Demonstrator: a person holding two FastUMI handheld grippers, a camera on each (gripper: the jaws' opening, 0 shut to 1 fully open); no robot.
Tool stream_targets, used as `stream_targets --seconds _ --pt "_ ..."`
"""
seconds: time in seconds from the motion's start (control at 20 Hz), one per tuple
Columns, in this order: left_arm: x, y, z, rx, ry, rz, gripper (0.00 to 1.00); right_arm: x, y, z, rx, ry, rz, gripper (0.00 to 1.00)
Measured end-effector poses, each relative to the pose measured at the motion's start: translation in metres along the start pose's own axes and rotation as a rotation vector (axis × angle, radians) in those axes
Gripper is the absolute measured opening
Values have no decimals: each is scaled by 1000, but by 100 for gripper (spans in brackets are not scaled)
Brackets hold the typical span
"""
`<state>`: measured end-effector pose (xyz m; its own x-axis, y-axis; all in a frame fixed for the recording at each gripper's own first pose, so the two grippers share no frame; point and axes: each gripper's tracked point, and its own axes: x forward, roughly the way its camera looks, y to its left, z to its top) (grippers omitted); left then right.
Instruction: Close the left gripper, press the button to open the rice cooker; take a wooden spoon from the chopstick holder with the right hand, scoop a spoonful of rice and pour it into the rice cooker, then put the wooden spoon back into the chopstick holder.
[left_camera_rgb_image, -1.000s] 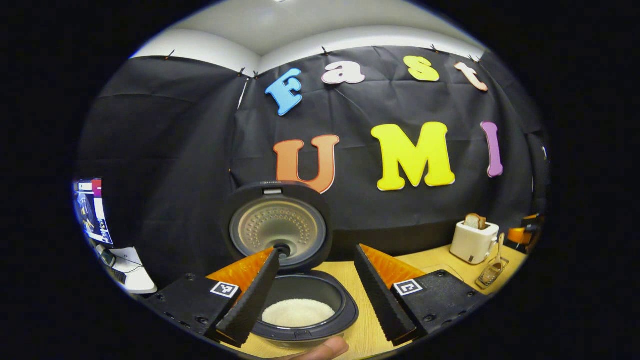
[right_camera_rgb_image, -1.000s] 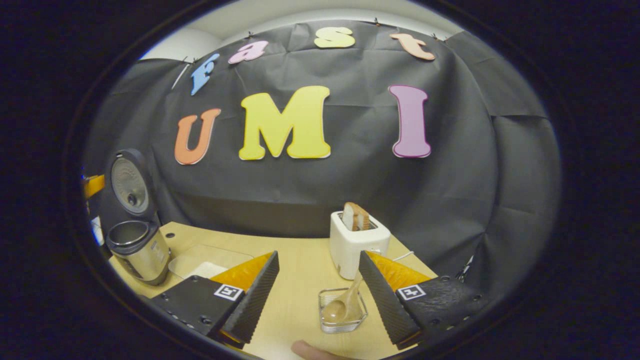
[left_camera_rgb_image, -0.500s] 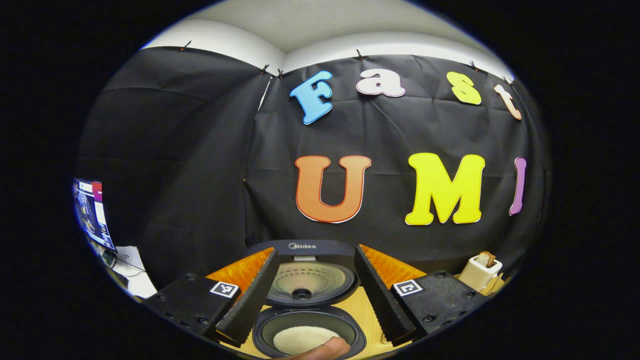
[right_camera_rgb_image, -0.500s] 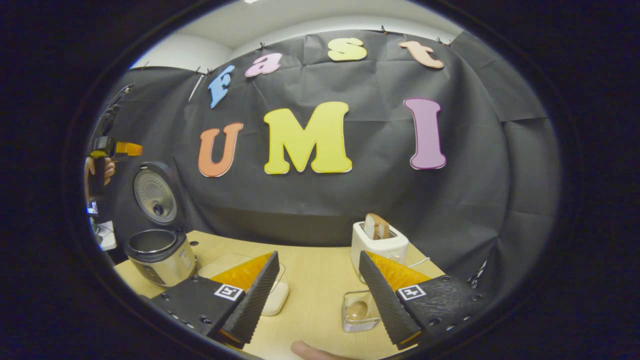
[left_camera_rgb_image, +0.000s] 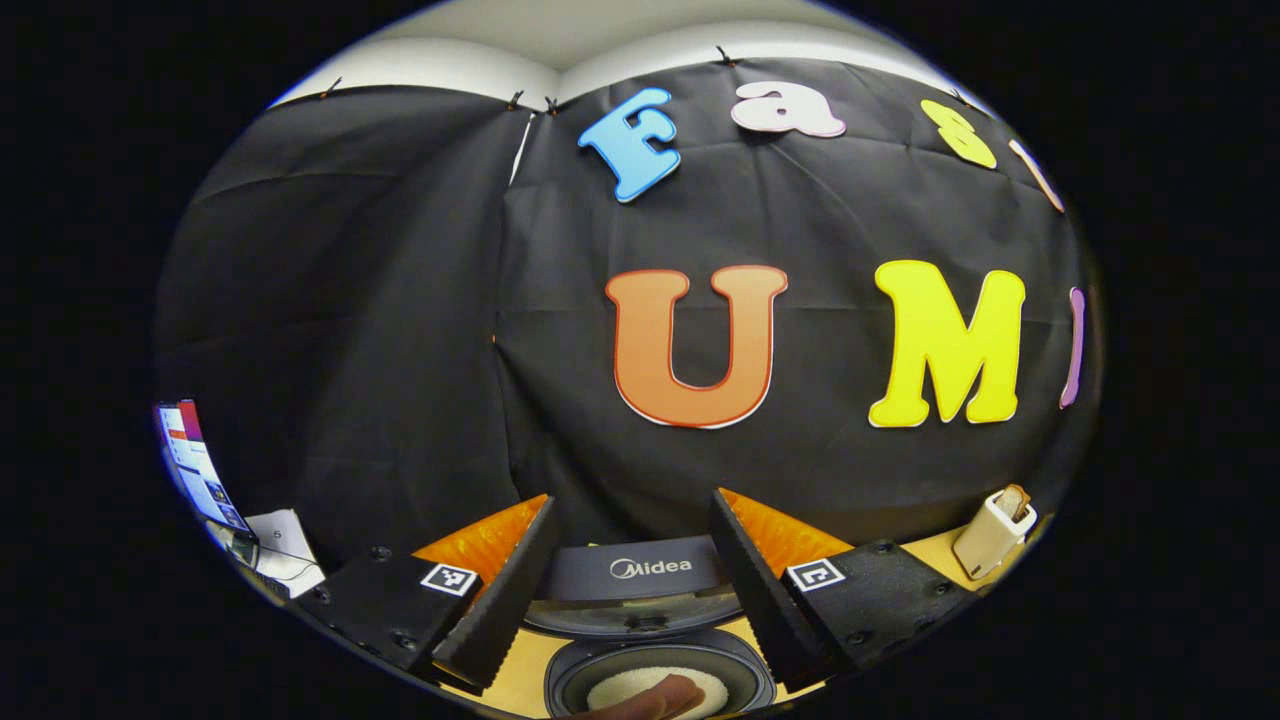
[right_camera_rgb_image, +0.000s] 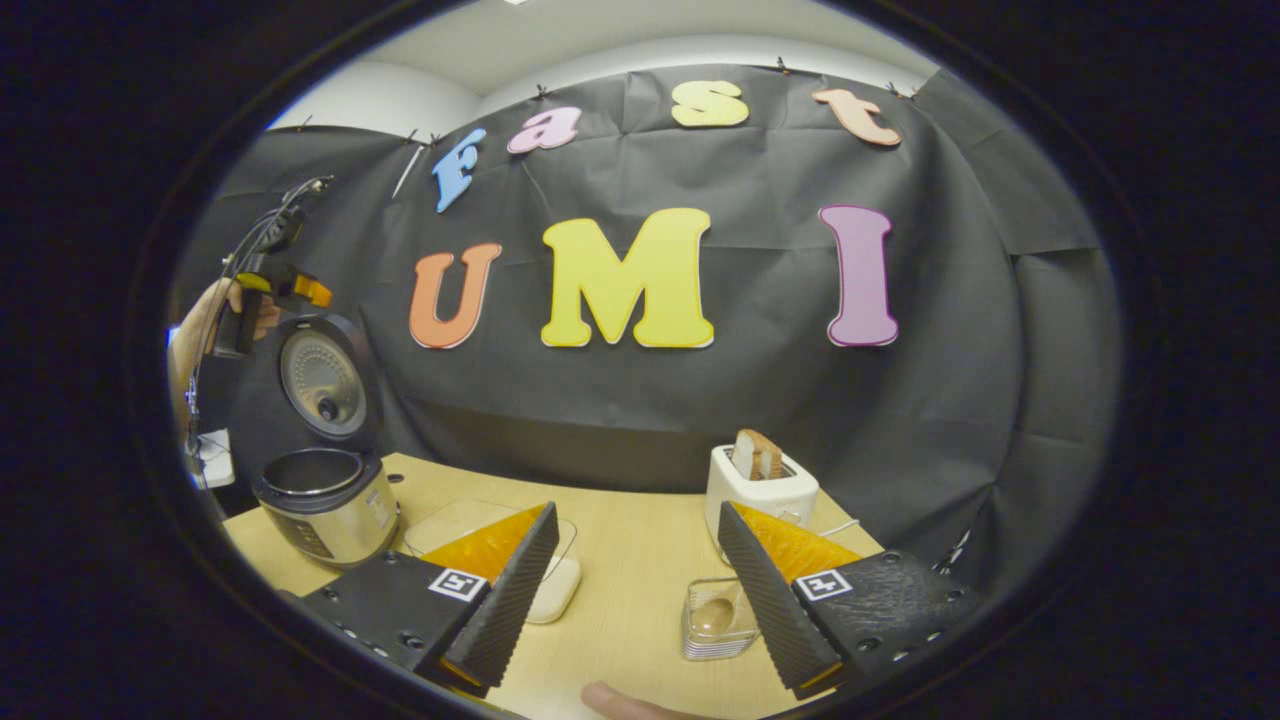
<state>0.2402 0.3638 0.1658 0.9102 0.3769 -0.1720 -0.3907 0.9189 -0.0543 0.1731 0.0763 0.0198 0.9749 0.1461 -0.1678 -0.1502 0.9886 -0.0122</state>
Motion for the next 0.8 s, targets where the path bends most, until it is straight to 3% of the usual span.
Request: stream_targets --seconds 0.5,0.8 --pt "-15 -2 -6 -10 8 -20 99 -24 3 -1 24 -16 17 96" --pt "-47 -5 -21 -4 -59 -22 99 -50 8 -10 45 -20 40 96"
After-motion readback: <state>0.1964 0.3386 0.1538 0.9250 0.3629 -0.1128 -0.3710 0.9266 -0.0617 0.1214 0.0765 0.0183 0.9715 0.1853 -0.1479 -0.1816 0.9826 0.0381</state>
